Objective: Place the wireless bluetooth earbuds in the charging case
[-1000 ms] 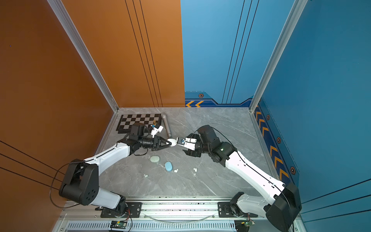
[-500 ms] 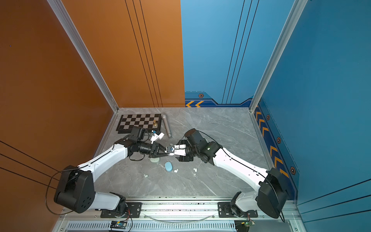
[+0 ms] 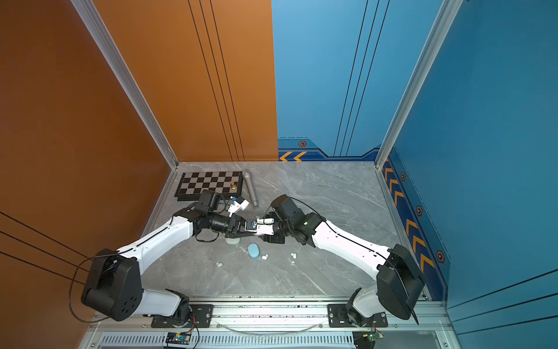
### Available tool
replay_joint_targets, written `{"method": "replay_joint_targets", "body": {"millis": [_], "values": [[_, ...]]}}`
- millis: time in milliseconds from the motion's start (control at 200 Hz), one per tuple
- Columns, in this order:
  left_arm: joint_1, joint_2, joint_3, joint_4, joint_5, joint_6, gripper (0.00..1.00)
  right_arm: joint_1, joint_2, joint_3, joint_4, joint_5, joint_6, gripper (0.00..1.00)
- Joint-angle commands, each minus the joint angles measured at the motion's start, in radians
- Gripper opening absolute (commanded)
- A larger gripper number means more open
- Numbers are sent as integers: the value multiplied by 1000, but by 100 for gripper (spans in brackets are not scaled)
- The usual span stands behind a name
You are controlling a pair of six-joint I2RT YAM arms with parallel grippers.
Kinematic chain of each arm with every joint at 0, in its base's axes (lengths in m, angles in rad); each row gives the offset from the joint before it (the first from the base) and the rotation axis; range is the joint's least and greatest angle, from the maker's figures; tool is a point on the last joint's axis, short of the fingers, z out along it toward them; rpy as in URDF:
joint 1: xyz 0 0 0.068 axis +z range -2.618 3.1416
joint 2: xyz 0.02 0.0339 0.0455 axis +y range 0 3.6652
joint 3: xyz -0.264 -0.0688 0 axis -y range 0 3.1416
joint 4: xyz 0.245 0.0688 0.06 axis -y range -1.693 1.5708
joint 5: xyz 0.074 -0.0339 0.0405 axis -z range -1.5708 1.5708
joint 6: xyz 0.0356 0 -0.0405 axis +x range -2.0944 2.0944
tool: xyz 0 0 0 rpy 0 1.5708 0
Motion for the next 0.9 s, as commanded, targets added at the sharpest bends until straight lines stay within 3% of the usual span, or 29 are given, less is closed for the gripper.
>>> {"method": "replay_joint_targets", "body": {"millis": [0,170,295,556,746,891], "values": [[-11,4,29,-11,29,26,0,7,11,30,15,-27,18,41],[-13,13,31,-12,11,31,1,7,7,32,13,-30,26,28],[-12,5,37,-13,-34,62,23,6,-5,31,13,-30,33,24],[-10,-25,68,-12,-60,153,55,-6,-21,26,-1,-50,59,20],[13,-123,27,-12,-170,281,61,-47,-42,30,-2,-105,126,20],[43,-259,-51,32,-263,438,60,-102,-56,53,-17,-245,220,20]]}}
